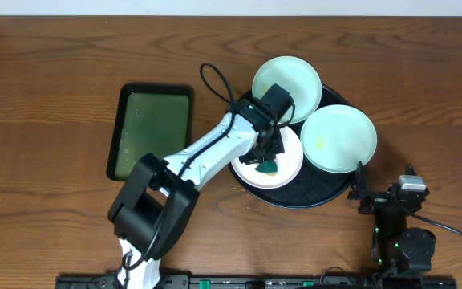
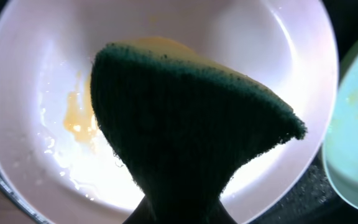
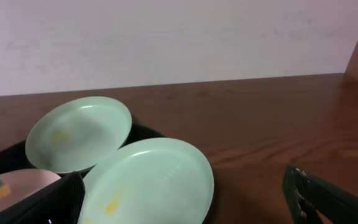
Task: Clean dirty plates on tray and stack at the side
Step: 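Carry the sponge with the left gripper onto the pink plate, then reach the right gripper to the pink plate rim and grip it, then hold the pink plate with the right gripper, scrub it with the left sponge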
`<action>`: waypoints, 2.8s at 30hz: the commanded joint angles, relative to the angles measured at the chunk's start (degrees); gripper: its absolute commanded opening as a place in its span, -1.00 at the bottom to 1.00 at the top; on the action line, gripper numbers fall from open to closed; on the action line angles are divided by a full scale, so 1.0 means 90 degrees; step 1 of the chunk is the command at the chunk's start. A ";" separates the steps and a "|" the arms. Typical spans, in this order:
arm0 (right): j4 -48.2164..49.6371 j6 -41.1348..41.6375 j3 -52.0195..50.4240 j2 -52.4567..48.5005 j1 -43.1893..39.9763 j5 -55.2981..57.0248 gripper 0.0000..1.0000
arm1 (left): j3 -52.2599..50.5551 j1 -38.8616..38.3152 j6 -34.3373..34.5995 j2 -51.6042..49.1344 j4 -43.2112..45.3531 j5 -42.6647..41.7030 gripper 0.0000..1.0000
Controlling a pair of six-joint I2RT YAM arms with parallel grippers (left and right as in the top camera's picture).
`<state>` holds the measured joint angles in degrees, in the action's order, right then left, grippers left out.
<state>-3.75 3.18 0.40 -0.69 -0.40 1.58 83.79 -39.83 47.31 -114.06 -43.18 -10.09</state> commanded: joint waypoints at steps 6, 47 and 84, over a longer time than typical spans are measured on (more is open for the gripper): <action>0.0508 0.0403 -0.0010 0.0034 -0.0056 -0.0396 0.99 | -0.0017 0.0000 0.0090 -0.0078 0.0017 0.0389 -0.72; -0.5231 -0.1967 0.9347 -1.0962 0.0182 -0.4966 -0.26 | -0.0017 0.0000 0.0097 -0.0078 0.0124 0.0389 -0.78; -0.4816 -0.2764 0.9357 -1.3425 0.1678 -0.2125 -0.39 | -0.0019 0.0000 0.0284 -0.0080 0.0362 0.0420 -0.78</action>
<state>-47.46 -20.80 83.77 -119.66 14.39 -23.66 83.70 -39.88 48.95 -114.45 -40.21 -7.31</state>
